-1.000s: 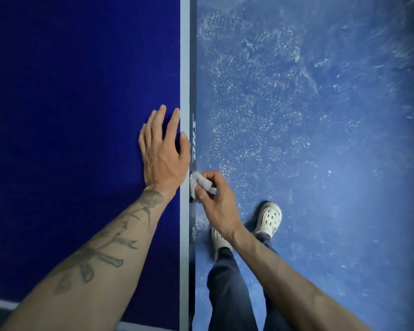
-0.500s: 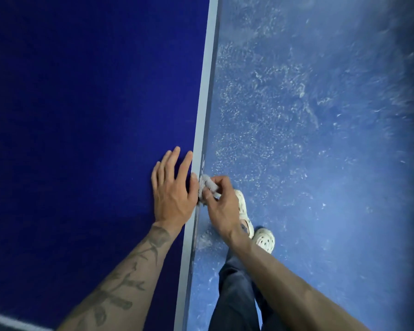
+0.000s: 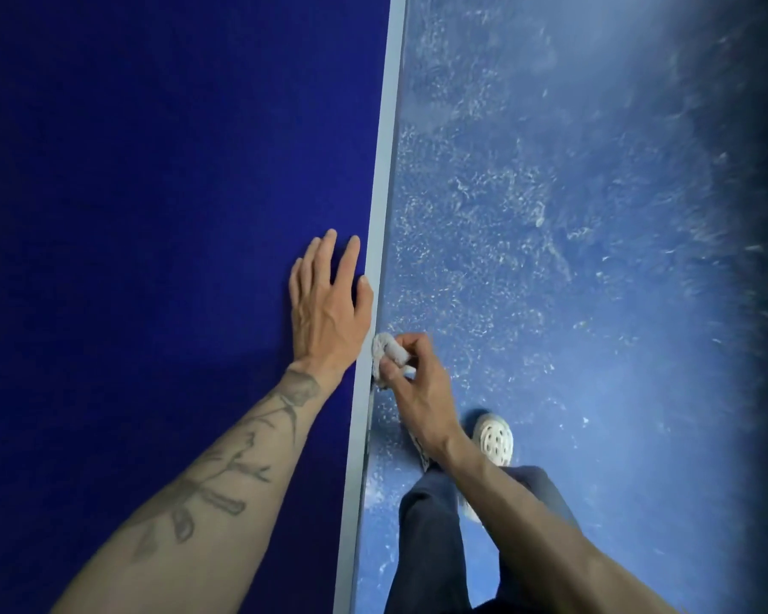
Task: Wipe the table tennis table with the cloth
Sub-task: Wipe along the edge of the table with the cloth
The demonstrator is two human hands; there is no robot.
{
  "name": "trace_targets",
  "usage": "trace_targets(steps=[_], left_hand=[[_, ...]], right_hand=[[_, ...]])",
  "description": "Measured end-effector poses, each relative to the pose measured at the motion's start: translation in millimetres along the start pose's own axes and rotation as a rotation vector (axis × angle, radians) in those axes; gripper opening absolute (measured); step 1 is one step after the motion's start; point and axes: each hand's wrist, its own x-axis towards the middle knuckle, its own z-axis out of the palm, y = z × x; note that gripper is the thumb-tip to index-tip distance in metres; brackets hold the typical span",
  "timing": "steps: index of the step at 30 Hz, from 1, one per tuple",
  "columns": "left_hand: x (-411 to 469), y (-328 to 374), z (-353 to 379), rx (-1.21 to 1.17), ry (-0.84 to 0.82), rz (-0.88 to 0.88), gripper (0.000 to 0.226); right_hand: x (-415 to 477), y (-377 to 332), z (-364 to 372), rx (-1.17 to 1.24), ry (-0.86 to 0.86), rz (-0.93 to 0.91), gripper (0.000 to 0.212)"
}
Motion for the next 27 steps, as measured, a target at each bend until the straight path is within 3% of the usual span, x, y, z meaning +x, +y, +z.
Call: trace_targets(steps=[8,14,23,27], left_hand=[[87,5,11,0.057,0.006,0.017,0.054],[149,20,16,0.039,0.016,-0.024,0.054],[156,15,27,0.032,0.061,-0.056,0.055],[156,17,27,0.027,0.052,-0.06,0.055]], right_hand=[[134,-70,-8,-0.015,0.094,-0.118,0.01],[104,-47,-11,0.0,0.001,0.014,0.011],[245,-119,-22,0.019,0.095,-0.099,0.014],[224,-113,-28,-0.008,0.021,-0.099,0.014]])
